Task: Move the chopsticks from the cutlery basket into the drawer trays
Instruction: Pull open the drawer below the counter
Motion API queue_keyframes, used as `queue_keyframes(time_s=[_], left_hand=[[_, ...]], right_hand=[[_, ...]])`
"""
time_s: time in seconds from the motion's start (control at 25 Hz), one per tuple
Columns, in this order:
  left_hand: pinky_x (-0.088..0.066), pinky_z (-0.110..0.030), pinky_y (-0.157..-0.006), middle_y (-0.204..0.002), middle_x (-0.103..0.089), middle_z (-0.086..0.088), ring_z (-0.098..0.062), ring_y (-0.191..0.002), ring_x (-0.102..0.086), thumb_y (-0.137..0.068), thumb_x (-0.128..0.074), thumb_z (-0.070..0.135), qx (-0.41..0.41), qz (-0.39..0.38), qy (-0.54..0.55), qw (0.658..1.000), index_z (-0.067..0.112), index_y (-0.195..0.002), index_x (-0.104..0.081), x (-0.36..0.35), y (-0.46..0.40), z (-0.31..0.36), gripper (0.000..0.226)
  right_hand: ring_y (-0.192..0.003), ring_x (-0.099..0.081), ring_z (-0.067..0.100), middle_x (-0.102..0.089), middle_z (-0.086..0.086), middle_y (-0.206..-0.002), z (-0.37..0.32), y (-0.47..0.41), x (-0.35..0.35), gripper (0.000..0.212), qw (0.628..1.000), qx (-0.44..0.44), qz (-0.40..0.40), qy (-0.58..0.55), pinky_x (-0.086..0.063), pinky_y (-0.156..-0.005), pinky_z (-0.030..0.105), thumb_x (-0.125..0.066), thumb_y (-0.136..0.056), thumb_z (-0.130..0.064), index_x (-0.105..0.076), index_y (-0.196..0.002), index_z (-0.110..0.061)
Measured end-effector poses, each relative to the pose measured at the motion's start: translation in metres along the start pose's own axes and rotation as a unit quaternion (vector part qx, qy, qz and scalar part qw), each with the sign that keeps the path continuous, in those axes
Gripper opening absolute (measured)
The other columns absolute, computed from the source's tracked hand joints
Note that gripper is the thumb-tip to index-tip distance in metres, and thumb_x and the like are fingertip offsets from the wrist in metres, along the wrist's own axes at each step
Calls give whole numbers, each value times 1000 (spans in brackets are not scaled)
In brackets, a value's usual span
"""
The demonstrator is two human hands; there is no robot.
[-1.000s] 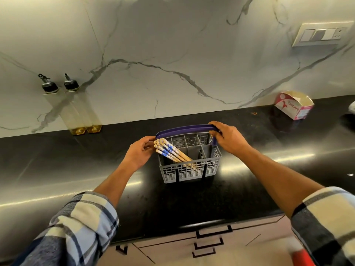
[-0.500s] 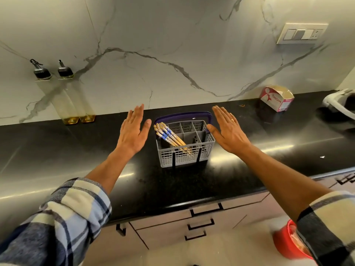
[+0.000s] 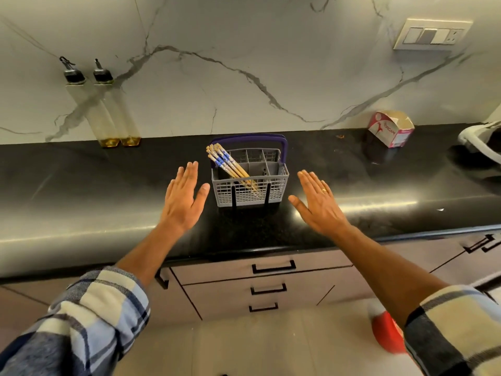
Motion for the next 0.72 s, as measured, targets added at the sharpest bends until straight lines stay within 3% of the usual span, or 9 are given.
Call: queue_keyframes(time_s=[0.12,0.24,0.44,0.56,0.72], left_hand=[[-11,-49,-124,-165,-9,-7,-22,-153,-1,-99,-27,49,5,3,-30,1000,16,-156,-10,-19,44,13,68],[-9,-43,-123,-165,-5,-11,-23,-153,1,-99,-31,47,-59,-13,-75,995,15,-156,-11,-51,91,49,69],[-20,-45,-122,-162,-14,-6,-16,-152,-4,-98,-31,48,-131,-172,-61,974,10,-154,-23,-145,175,88,68],[-15,-45,-123,-164,-2,-7,-20,-152,3,-98,-29,50,-75,-271,-117,952,9,-155,-9,-195,200,75,73],[-5,-43,-125,-165,7,-8,-22,-153,7,-100,-34,49,7,-317,-169,933,12,-156,4,-232,180,61,77]], right_hand=[[-152,1,18,-8,4,-165,11,37,-18,72,999,7,-32,-4,-5,-124,43,-27,-100,-56,-8,-157,-17],[-152,4,18,-5,3,-165,29,80,-41,70,999,16,-49,11,-5,-124,45,-29,-101,-55,-9,-157,-17],[-152,-1,20,-9,6,-164,53,148,-89,69,996,24,-80,23,-10,-124,45,-27,-102,-54,-15,-156,-14],[-152,0,19,-6,5,-165,63,173,-122,70,989,4,-141,35,-4,-124,41,-23,-101,-55,-11,-157,-15],[-152,3,19,-3,3,-166,59,171,-160,70,980,-2,-199,31,6,-121,35,-23,-102,-56,-6,-158,-17]])
Point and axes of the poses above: each hand's wrist, its own y-axis away from the middle knuckle, its own x-axis out of the back of the hand, z = x × y, the point moved 8 cm from there along -y, towards the middle knuckle
